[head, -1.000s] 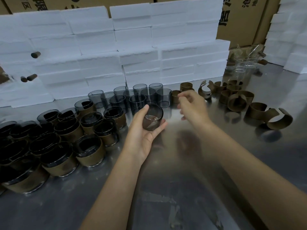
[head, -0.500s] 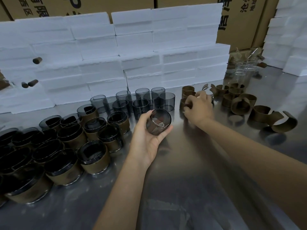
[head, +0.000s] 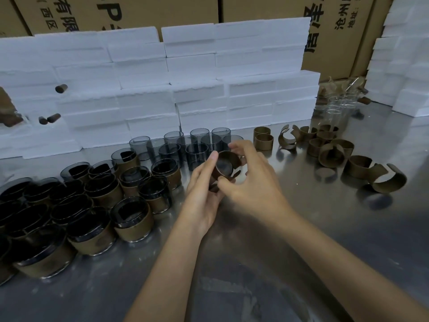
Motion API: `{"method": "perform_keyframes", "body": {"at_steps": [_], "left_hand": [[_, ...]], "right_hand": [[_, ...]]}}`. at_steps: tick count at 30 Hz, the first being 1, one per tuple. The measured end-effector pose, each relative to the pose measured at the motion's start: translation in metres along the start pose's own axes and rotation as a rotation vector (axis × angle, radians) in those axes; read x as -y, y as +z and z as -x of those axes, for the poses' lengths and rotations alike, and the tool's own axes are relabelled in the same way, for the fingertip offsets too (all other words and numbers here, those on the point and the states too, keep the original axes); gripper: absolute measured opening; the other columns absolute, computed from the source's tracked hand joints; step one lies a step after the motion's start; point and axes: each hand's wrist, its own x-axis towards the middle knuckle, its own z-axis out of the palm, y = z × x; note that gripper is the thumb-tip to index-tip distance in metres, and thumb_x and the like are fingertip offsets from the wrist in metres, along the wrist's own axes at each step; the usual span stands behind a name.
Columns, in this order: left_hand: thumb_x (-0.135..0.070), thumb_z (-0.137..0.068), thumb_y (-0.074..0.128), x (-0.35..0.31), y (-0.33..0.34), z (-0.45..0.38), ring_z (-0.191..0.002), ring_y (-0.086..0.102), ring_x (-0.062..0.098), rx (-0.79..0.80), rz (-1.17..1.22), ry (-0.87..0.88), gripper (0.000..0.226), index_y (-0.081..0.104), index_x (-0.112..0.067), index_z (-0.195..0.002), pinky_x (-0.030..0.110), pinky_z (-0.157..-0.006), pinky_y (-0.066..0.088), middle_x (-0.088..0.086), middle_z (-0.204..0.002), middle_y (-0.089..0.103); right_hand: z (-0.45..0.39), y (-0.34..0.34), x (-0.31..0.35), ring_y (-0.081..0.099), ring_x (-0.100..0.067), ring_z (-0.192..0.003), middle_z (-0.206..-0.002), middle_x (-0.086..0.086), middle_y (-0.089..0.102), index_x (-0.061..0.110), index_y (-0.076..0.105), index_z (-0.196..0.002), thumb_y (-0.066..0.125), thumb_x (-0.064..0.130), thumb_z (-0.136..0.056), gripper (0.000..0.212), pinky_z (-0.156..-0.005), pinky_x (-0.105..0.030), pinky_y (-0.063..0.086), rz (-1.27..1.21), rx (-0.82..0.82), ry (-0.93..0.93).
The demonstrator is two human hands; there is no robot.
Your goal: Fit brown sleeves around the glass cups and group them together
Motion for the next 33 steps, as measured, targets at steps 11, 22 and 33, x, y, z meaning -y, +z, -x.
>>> {"method": "perform_keyframes", "body": {"at_steps": [11,22,33], "left_hand": [[-0.032,-0.088,0.078,0.003,-0.003,-0.002,-0.123,0.067,0.027,0.023,-0.031,0.033,0.066,0.054,-0.002,-0.141,0.039,-0.096,0.059,0.023,-0.136,0.064],[-0.044,-0.070,0.089,0.003,0.004,0.005,-0.105,0.073,0.020,0.047,-0.143,0.047,0.082,0.058,-0.006,-0.136,0.047,-0.100,0.057,0.007,-0.109,0.074],[-0.044,-0.054,0.092,0.010,0.008,0.005,-0.116,0.070,0.026,-0.009,-0.278,0.134,0.090,0.056,-0.020,-0.133,0.048,-0.104,0.055,0.012,-0.134,0.066]], "right_hand": [[-0.023,-0.025,0.000,0.061,0.010,-0.090,-0.109,0.012,0.068,0.028,0.067,-0.114,0.076,0.021,-0.088,0.028,-0.069,-0.002,0.043,-0.362,0.213,0.196],[-0.016,-0.015,-0.014,0.053,-0.012,-0.060,-0.062,0.004,0.058,0.013,0.058,-0.077,0.067,0.019,-0.090,0.017,-0.060,-0.031,0.045,0.002,-0.187,0.081],[-0.006,-0.017,-0.007,0.053,-0.014,-0.047,-0.051,-0.012,0.065,0.000,0.064,-0.060,0.061,0.029,-0.091,0.043,-0.054,-0.031,0.044,-0.153,-0.056,0.425]]}}
